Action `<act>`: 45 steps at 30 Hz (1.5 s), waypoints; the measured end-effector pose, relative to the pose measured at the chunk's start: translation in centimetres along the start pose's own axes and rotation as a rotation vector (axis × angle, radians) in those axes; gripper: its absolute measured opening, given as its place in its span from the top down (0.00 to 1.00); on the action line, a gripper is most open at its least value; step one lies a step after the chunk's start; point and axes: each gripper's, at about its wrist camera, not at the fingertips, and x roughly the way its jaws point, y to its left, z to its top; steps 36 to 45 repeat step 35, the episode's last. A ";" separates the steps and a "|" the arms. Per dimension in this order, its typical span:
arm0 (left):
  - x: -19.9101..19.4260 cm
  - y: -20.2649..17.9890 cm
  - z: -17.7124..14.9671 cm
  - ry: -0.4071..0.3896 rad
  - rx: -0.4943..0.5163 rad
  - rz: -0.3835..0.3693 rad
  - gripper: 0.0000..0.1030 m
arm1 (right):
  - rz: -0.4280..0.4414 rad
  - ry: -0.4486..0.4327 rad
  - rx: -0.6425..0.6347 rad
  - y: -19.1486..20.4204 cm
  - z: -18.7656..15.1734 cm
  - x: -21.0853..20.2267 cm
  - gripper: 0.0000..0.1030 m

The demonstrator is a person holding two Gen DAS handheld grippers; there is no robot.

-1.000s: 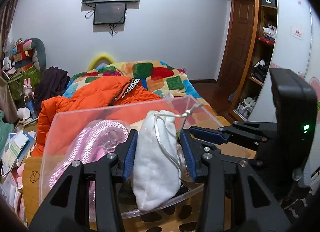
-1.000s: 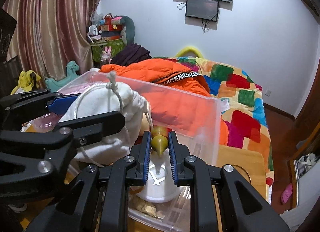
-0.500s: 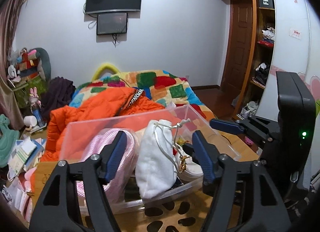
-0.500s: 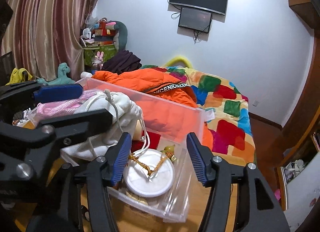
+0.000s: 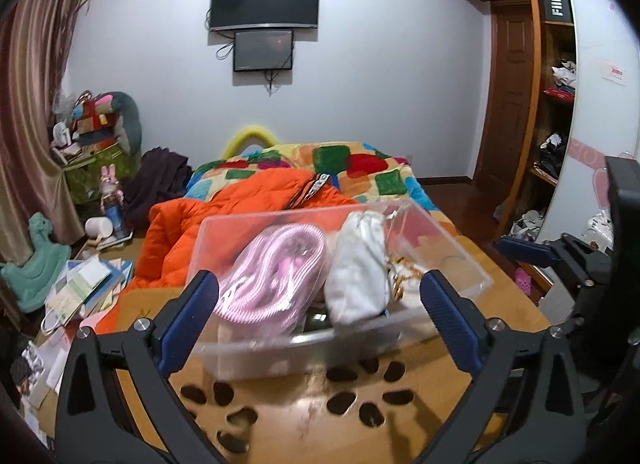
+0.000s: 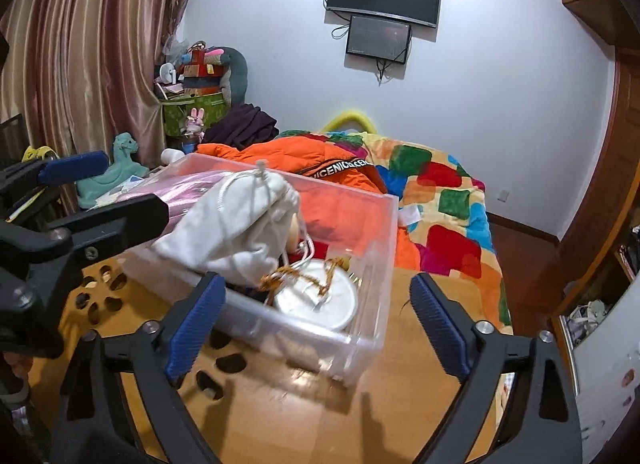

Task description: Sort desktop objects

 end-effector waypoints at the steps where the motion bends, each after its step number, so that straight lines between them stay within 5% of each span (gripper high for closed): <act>1: -0.3 0.1 -0.2 0.002 -0.001 0.006 0.01 | 0.001 0.001 0.004 0.2 -0.2 -0.4 0.08; 24: -6.3 -0.6 -5.4 0.022 -0.070 0.034 0.01 | 0.030 -0.026 0.175 -0.2 -4.9 -7.1 0.01; 45: -7.5 -1.6 -5.6 -0.022 -0.040 0.071 0.01 | 0.021 -0.057 0.166 0.0 -5.1 -8.5 0.01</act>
